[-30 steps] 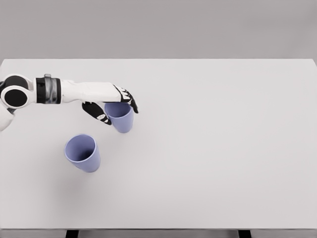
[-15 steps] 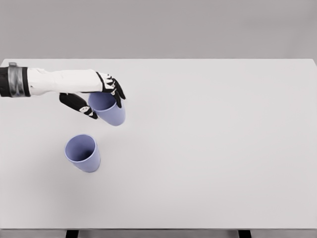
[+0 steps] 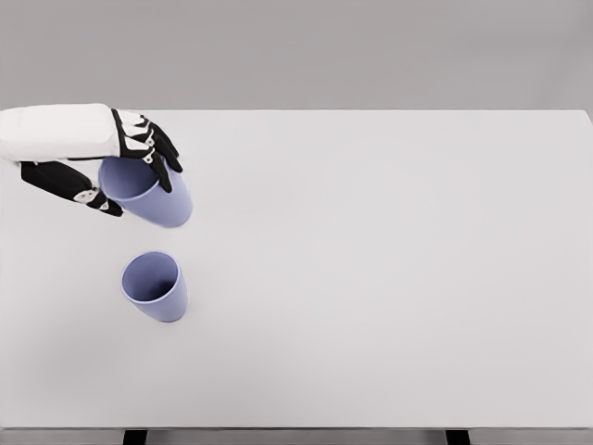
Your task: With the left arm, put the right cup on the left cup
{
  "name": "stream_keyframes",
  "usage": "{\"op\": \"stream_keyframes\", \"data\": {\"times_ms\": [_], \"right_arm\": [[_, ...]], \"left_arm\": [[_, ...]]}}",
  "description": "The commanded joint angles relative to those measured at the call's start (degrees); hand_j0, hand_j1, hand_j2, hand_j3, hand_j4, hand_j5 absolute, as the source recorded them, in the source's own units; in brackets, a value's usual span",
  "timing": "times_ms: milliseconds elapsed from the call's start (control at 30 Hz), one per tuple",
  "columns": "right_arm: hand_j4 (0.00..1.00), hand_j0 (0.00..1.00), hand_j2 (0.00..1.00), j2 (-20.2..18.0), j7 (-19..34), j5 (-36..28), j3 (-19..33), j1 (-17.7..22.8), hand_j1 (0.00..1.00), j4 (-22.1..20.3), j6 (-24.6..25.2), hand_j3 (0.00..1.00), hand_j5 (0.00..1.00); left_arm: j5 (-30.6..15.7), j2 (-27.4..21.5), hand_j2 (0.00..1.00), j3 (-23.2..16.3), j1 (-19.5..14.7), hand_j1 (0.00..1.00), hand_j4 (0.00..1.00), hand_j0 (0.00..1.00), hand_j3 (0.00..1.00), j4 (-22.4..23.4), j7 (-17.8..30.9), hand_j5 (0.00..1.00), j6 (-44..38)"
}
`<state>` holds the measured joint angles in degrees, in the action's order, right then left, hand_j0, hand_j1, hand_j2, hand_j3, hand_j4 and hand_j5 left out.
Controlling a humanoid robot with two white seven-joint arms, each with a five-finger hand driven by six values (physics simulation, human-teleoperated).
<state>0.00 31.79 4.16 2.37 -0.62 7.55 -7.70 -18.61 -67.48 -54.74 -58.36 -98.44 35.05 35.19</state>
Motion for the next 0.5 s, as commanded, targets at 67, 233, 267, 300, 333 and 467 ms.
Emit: {"op": "stream_keyframes", "data": {"times_ms": [67,233,267,300,333,467], "right_arm": [[1.00,1.00,1.00,0.0,0.0,0.1,0.0,-0.1,1.00,0.0,0.0,1.00,1.00],[1.00,1.00,1.00,0.0,0.0,0.1,0.0,-0.1,1.00,0.0,0.0,1.00,1.00],[1.00,1.00,1.00,0.0,0.0,0.1,0.0,-0.1,1.00,0.0,0.0,1.00,1.00],[1.00,1.00,1.00,0.0,0.0,0.1,0.0,-0.1,1.00,0.0,0.0,1.00,1.00],[1.00,1.00,1.00,0.0,0.0,0.1,0.0,0.0,1.00,0.0,0.0,1.00,1.00],[1.00,1.00,1.00,0.0,0.0,0.1,0.0,-0.1,1.00,0.0,0.0,1.00,1.00]], "left_arm": [[-1.8,-2.9,0.57,0.1,-0.2,0.57,0.57,0.57,0.57,-1.6,-0.1,0.57,-0.2],[-3.3,-5.3,0.57,-0.1,-0.8,0.57,0.57,0.57,0.57,-2.6,-0.1,0.57,-0.2],[-3.3,-5.4,0.57,-0.1,-0.8,0.57,0.57,0.57,0.57,-2.6,-0.1,0.57,-0.2],[-3.3,-5.5,0.57,-0.1,-0.7,0.57,0.57,0.57,0.57,-2.6,-0.1,0.57,-0.2],[-3.3,-6.1,0.58,-0.4,-0.8,0.58,0.58,0.58,0.58,-2.6,-0.1,0.58,-0.2],[-3.3,-6.4,0.58,-1.0,-0.6,0.58,0.58,0.58,0.58,-2.7,-0.1,0.58,-0.2]]}}
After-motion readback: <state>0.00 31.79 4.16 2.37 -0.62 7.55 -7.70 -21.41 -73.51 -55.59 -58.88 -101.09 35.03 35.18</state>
